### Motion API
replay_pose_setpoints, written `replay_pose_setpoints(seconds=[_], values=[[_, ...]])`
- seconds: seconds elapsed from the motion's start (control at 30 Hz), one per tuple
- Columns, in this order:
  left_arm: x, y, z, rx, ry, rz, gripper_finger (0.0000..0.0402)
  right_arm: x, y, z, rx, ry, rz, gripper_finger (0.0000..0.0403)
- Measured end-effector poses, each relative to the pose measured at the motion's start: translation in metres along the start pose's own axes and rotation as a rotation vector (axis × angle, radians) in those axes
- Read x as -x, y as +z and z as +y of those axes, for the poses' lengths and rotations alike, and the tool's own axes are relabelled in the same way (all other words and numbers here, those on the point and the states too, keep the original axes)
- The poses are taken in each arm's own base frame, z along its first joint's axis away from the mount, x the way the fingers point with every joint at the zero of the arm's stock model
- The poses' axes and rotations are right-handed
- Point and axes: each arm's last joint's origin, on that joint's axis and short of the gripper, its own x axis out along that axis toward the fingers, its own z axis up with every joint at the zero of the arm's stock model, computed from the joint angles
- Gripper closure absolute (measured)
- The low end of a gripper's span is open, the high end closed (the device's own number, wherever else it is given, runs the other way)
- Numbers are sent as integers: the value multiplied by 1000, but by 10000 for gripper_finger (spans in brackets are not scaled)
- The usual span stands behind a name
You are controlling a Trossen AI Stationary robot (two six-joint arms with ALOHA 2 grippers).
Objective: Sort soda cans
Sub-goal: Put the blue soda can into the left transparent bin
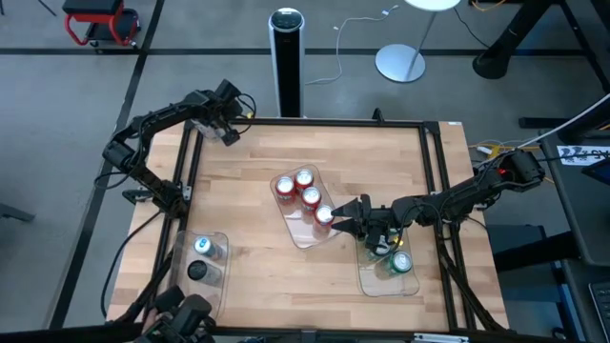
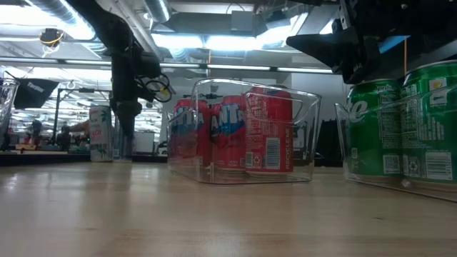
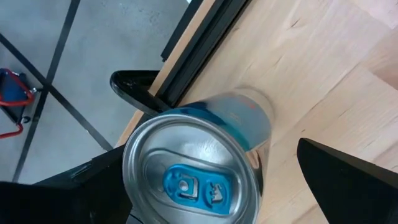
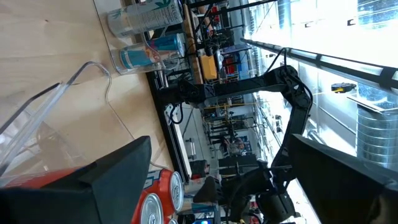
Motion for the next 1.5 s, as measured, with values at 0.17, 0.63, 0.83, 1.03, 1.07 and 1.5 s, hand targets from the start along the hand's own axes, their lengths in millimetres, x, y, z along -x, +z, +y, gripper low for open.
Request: replay_pose_setpoints(seconds=[0.17, 0.63, 0.83, 1.03, 1.07, 1.5], values=[[-7, -3, -4, -26, 0, -3, 6, 0, 0, 0, 0, 0, 0, 27], [-12, -6, -7, -33, -1, -5, 6, 0, 0, 0, 0, 0, 0, 27], [-12, -3, -6, -8, 7, -30, 7, 0, 0, 0, 0, 0, 0, 27], [-12, -3, -6, -9, 6, -28, 44, 0, 0, 0, 0, 0, 0, 27], [-12, -3, -6, -10, 5, -26, 54, 0, 0, 0, 0, 0, 0, 27], [-11, -3, -8, -13, -51, -46, 173, 0, 0, 0, 0, 0, 0, 27]])
